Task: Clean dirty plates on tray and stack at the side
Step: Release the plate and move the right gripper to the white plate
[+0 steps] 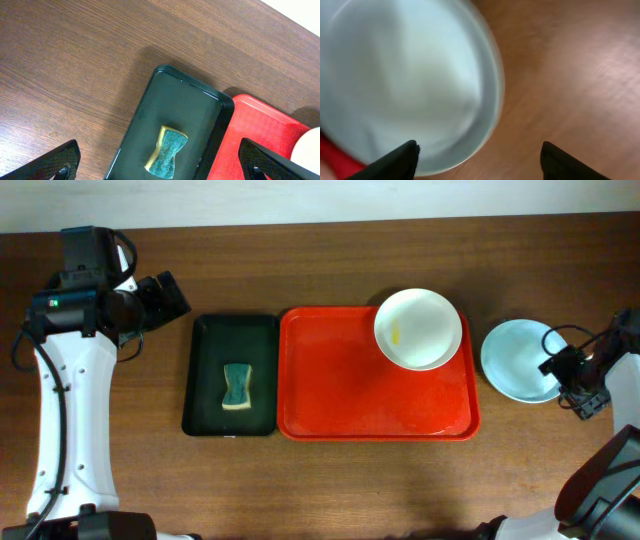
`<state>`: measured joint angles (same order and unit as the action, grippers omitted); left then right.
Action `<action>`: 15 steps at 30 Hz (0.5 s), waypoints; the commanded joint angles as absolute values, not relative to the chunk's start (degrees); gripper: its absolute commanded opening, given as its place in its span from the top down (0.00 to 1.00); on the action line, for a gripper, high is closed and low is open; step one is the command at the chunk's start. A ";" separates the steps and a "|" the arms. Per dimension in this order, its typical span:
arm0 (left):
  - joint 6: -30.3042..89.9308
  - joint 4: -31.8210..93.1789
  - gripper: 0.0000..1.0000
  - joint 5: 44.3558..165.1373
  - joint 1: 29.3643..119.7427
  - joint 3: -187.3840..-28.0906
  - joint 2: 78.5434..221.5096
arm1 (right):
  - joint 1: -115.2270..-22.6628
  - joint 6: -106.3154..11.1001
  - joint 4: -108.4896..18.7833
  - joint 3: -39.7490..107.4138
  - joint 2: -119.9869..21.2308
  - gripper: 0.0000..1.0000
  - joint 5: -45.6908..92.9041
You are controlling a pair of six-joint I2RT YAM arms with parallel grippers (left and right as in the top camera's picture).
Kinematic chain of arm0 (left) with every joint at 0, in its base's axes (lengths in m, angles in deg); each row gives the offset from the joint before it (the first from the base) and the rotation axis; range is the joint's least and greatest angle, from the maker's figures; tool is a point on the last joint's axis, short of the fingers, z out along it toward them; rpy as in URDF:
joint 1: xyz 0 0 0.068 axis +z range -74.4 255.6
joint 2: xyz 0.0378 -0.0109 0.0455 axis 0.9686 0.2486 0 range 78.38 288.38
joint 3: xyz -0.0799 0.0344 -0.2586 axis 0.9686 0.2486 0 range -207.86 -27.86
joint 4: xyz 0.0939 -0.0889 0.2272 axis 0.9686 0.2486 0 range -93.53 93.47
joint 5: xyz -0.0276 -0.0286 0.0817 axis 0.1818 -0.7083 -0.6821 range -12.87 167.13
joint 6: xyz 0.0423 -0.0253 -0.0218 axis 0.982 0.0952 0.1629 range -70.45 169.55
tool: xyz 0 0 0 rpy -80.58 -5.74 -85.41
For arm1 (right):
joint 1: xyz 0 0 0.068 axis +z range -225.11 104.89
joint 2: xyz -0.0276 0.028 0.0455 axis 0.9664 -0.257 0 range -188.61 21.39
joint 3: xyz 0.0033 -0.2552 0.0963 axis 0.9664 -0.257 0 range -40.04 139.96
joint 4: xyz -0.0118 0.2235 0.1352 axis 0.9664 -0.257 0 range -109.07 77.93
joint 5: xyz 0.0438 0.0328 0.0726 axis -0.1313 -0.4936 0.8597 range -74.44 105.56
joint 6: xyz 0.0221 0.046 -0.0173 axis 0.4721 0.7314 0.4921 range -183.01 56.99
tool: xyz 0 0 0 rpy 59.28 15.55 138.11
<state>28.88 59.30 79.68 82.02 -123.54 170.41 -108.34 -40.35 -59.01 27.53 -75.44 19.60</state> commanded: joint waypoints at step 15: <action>28.36 59.28 0.01 79.70 82.15 -123.69 170.71 | -85.81 -64.59 -89.89 73.80 -92.97 0.39 24.23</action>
